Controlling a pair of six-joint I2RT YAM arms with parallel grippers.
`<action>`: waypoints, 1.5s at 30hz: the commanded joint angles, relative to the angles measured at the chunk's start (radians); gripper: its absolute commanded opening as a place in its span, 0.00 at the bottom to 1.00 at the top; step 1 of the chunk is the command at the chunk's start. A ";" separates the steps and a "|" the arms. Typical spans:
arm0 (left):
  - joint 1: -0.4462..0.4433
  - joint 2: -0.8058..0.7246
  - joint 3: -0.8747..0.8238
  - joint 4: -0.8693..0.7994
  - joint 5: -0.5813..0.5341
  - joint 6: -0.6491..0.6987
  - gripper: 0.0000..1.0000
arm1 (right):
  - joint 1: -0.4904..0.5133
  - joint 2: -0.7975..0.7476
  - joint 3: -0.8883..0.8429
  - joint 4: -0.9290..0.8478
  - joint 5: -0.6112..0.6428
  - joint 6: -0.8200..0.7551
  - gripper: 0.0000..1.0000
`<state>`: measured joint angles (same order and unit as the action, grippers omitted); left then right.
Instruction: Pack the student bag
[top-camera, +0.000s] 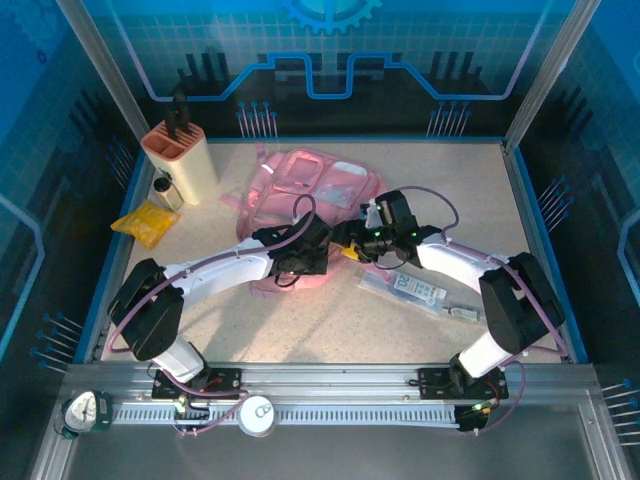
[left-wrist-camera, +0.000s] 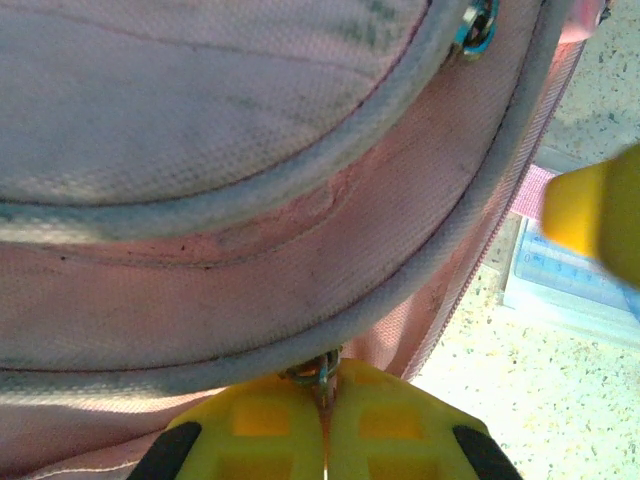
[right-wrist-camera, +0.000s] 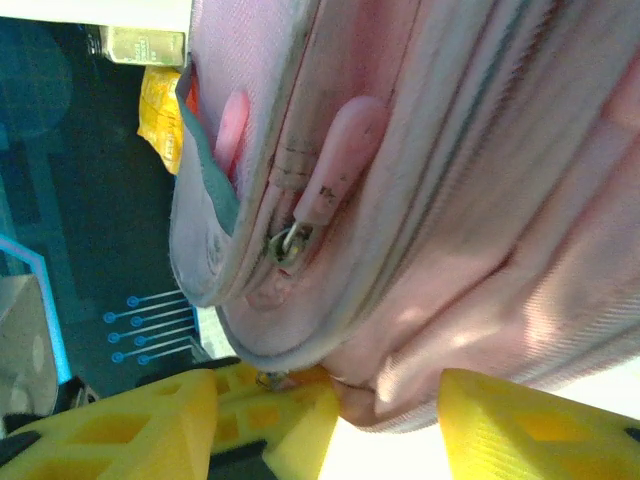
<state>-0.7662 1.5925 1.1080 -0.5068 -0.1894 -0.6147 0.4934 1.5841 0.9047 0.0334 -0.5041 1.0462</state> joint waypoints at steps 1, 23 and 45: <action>-0.008 -0.008 0.006 0.027 0.011 0.001 0.00 | 0.011 0.061 0.028 0.085 0.032 0.063 0.55; 0.080 -0.100 -0.100 -0.094 -0.062 0.125 0.00 | -0.040 0.090 0.082 0.013 0.140 -0.062 0.00; 0.056 -0.190 -0.170 0.077 0.109 -0.010 0.00 | -0.127 0.236 0.471 -0.266 0.129 -0.293 0.06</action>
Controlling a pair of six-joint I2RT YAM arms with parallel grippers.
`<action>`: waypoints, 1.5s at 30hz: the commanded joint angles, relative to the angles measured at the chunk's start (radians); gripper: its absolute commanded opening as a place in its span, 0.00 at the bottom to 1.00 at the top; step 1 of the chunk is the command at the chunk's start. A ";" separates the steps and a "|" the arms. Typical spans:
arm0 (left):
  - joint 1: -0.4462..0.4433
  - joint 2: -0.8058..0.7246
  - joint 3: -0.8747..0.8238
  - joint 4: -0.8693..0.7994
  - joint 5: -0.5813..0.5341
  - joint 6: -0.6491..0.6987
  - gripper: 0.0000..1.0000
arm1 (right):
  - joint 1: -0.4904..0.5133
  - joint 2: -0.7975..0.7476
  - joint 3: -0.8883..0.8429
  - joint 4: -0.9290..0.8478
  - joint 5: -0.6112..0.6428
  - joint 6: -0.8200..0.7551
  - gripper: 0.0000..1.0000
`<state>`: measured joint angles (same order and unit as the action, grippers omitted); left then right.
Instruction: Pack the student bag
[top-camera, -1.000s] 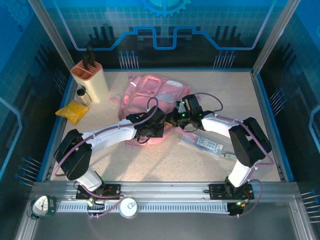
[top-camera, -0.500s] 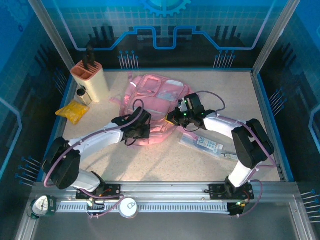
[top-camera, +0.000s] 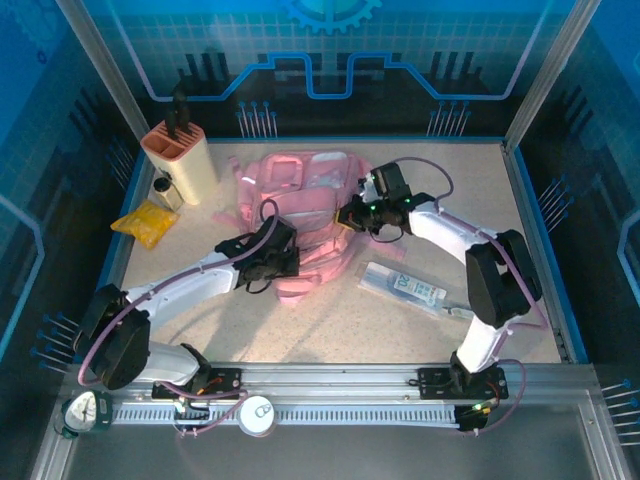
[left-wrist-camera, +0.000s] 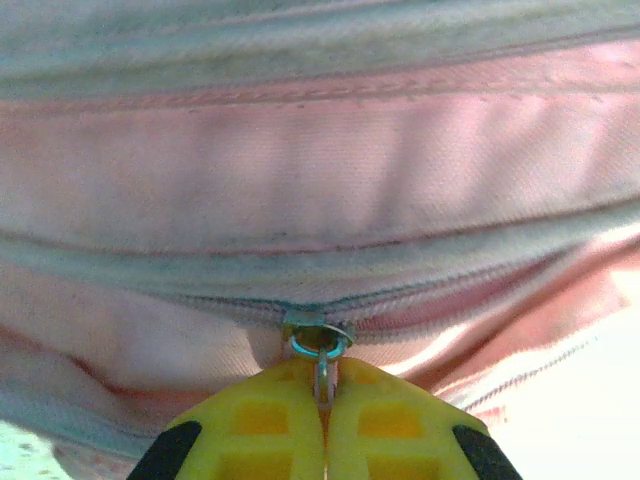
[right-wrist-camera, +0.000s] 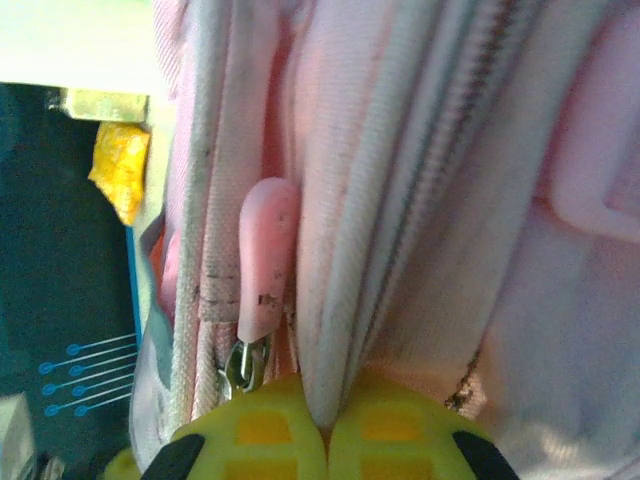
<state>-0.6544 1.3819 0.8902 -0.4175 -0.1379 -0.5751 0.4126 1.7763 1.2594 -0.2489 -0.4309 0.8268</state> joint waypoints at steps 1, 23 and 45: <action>-0.062 0.041 0.063 0.009 0.058 -0.062 0.00 | -0.053 0.064 0.155 -0.020 0.052 -0.095 0.12; -0.073 0.160 0.146 0.069 0.094 -0.054 0.00 | 0.118 -0.101 -0.203 0.193 0.023 0.255 0.58; -0.043 0.050 0.061 -0.056 -0.006 0.009 0.00 | 0.106 -0.078 -0.184 0.224 0.183 0.174 0.00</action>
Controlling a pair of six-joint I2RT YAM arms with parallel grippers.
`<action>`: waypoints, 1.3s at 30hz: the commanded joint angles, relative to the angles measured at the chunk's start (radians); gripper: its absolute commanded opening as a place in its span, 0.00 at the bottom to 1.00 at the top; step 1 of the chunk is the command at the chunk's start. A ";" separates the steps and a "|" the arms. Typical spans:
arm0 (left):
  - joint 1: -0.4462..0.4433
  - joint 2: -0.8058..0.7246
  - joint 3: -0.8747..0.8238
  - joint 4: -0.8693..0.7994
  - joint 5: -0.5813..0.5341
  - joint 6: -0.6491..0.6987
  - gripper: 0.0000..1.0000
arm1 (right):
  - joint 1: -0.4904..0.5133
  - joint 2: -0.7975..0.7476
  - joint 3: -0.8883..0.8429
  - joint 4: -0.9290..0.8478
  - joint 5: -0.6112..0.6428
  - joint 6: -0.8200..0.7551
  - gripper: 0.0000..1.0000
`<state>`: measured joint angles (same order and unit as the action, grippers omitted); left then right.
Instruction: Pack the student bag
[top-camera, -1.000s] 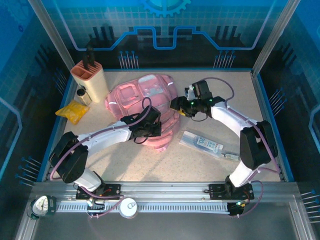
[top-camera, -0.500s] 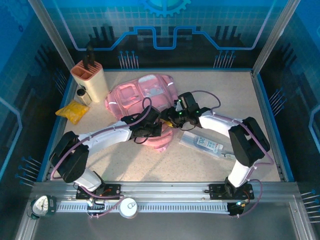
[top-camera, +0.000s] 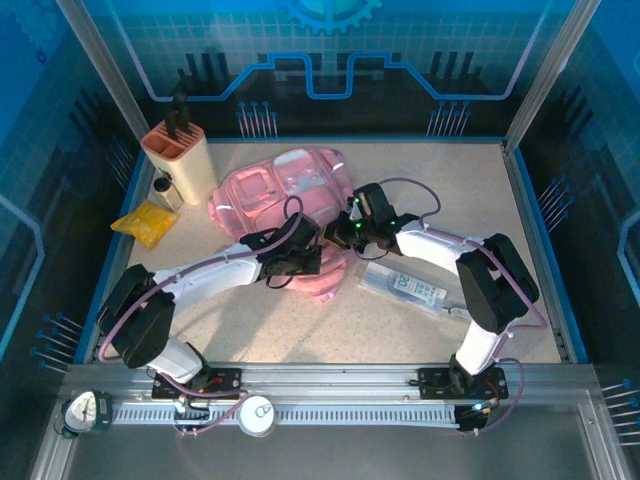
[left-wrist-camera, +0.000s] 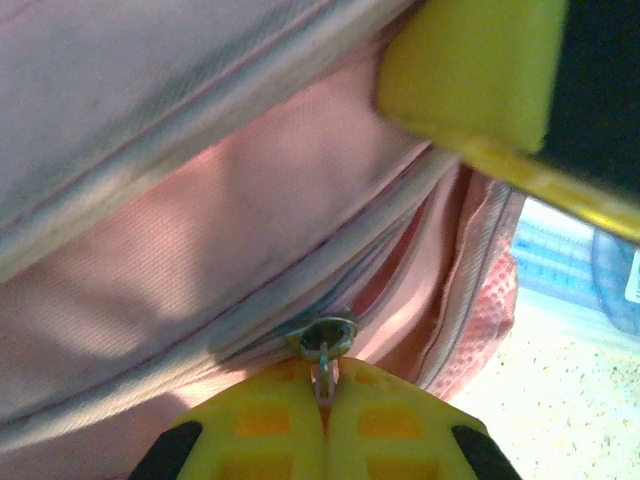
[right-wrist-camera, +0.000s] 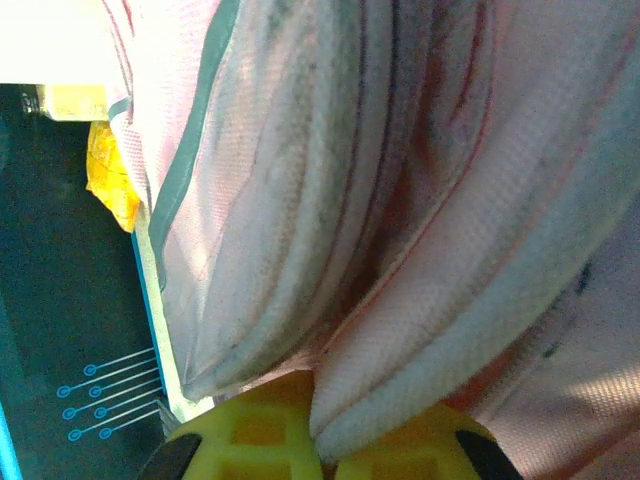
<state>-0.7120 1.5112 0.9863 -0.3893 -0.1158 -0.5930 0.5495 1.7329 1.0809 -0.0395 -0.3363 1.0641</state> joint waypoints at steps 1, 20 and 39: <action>0.032 -0.097 -0.050 -0.105 -0.038 0.029 0.00 | -0.036 -0.040 -0.014 0.016 0.085 -0.068 0.00; 0.231 -0.164 -0.143 -0.032 0.128 0.042 0.00 | -0.178 0.073 0.237 -0.162 -0.102 -0.274 0.00; 0.110 -0.048 -0.005 0.018 0.133 0.026 0.00 | -0.007 0.006 -0.021 0.078 -0.173 -0.003 0.48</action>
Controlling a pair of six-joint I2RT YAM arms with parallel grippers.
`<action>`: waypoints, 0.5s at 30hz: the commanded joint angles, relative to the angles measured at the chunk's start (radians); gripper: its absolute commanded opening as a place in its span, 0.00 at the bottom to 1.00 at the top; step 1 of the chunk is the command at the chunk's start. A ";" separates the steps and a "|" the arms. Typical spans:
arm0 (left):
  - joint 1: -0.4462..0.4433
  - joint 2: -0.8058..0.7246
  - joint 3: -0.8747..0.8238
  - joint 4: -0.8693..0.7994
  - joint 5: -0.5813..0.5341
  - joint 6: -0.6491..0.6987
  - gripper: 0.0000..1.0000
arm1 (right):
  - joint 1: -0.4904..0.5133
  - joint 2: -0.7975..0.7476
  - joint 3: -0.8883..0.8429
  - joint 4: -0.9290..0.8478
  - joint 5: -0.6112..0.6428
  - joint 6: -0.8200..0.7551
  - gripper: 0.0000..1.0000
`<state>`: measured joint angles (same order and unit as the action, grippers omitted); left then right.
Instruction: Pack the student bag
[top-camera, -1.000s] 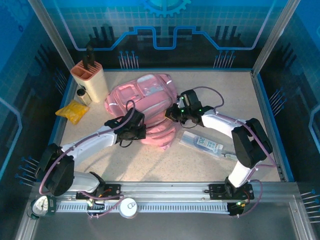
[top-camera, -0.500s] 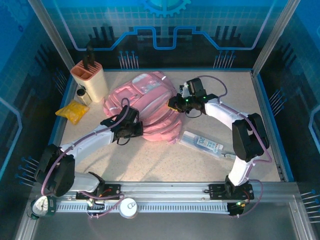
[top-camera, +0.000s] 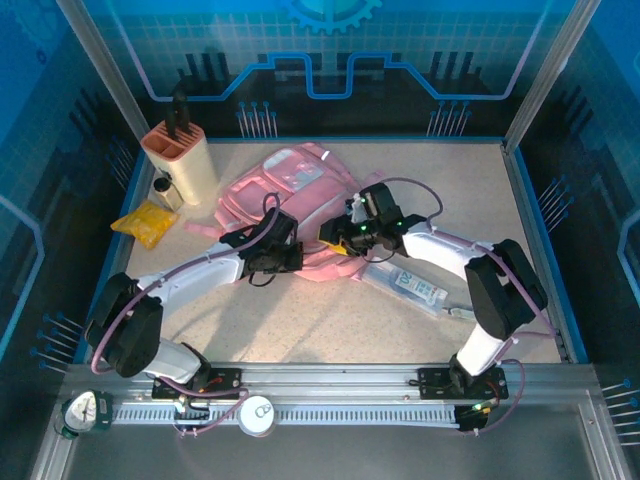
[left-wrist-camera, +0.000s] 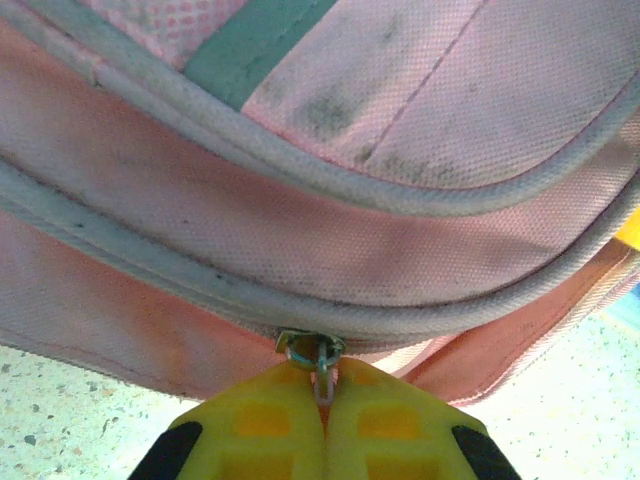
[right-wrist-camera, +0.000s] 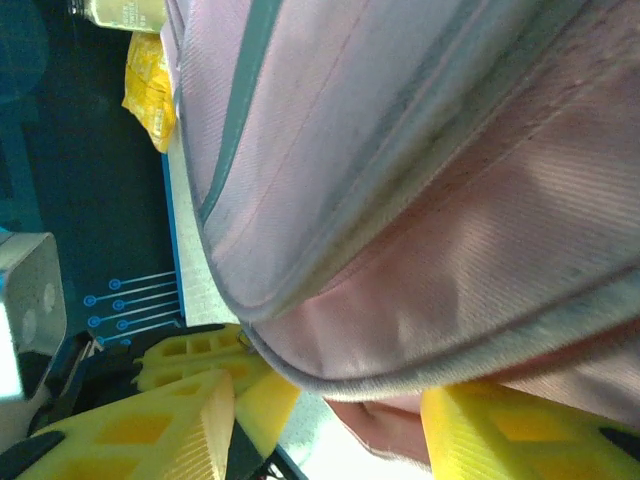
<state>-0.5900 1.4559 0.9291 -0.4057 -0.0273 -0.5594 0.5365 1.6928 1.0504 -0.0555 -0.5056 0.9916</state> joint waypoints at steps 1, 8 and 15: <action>-0.012 0.006 0.056 0.027 0.040 -0.001 0.00 | 0.006 0.061 0.013 0.116 0.003 0.077 0.44; -0.009 -0.001 0.066 -0.056 -0.054 0.100 0.00 | 0.000 0.103 0.084 0.054 0.106 0.005 0.14; 0.057 -0.003 0.074 -0.126 -0.154 0.204 0.00 | -0.017 0.084 0.063 0.053 0.110 -0.002 0.00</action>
<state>-0.5644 1.4593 0.9680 -0.4667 -0.1085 -0.4316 0.5362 1.7809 1.1076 -0.0238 -0.4530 1.0164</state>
